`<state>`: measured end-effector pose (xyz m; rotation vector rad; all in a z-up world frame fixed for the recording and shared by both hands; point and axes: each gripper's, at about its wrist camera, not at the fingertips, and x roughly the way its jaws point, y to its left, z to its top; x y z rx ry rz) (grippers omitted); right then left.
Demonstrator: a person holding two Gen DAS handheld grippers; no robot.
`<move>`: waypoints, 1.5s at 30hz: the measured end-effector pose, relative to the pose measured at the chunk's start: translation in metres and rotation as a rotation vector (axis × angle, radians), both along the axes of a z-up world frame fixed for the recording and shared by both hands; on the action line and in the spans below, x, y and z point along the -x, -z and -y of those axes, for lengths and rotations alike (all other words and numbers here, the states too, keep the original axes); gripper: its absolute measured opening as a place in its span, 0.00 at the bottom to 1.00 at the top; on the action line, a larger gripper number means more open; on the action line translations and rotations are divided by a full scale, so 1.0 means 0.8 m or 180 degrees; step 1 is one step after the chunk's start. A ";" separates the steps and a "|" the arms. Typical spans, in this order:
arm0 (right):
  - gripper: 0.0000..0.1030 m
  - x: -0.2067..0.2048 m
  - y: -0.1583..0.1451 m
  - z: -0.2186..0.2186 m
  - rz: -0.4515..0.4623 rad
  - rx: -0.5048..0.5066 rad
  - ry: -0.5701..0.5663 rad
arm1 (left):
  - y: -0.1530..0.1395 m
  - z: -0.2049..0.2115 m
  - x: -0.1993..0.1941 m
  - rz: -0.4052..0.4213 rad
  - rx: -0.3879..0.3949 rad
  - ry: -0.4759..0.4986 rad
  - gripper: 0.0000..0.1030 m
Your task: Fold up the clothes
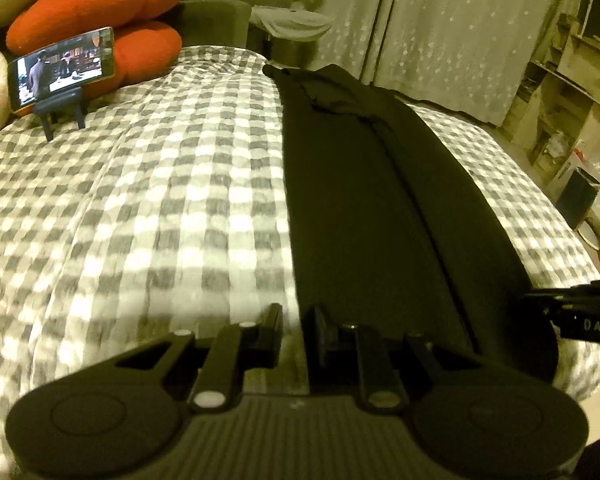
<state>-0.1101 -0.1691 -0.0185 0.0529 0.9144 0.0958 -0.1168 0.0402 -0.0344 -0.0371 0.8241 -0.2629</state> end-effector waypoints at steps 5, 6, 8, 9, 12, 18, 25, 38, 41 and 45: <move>0.20 0.023 0.003 -0.003 0.0038 -0.0021 0.0014 | 0.004 -0.004 0.024 0.0090 -0.0073 0.0042 0.17; 0.20 0.028 0.003 -0.004 0.0056 -0.0014 0.0016 | 0.005 -0.005 0.027 0.0098 -0.0075 0.0041 0.17; 0.20 0.036 0.003 -0.004 0.0081 -0.0035 0.0041 | 0.006 -0.006 0.034 0.0110 -0.0078 0.0039 0.17; 0.20 0.040 0.004 -0.005 0.0091 -0.0045 0.0043 | 0.006 -0.007 0.036 0.0114 -0.0079 0.0038 0.17; 0.20 0.051 0.006 -0.010 0.0131 -0.0023 0.0034 | 0.008 -0.009 0.044 0.0124 -0.0086 0.0035 0.17; 0.20 0.070 0.010 -0.016 0.0174 -0.0002 0.0033 | 0.010 -0.010 0.050 0.0135 -0.0091 0.0021 0.17; 0.19 0.079 0.019 -0.020 0.0095 0.0032 0.0073 | 0.011 -0.012 0.062 0.0135 -0.0080 0.0031 0.17; 0.22 0.103 0.027 0.000 0.0092 -0.0142 0.0143 | 0.017 -0.022 0.091 0.0002 0.0051 0.0134 0.18; 0.28 0.109 0.026 0.010 0.0120 -0.0245 0.0105 | 0.018 -0.023 0.091 -0.0033 0.0082 0.0166 0.20; 0.29 0.113 0.029 0.024 0.0140 -0.0356 0.0087 | 0.025 -0.023 0.090 -0.0129 0.0149 0.0230 0.25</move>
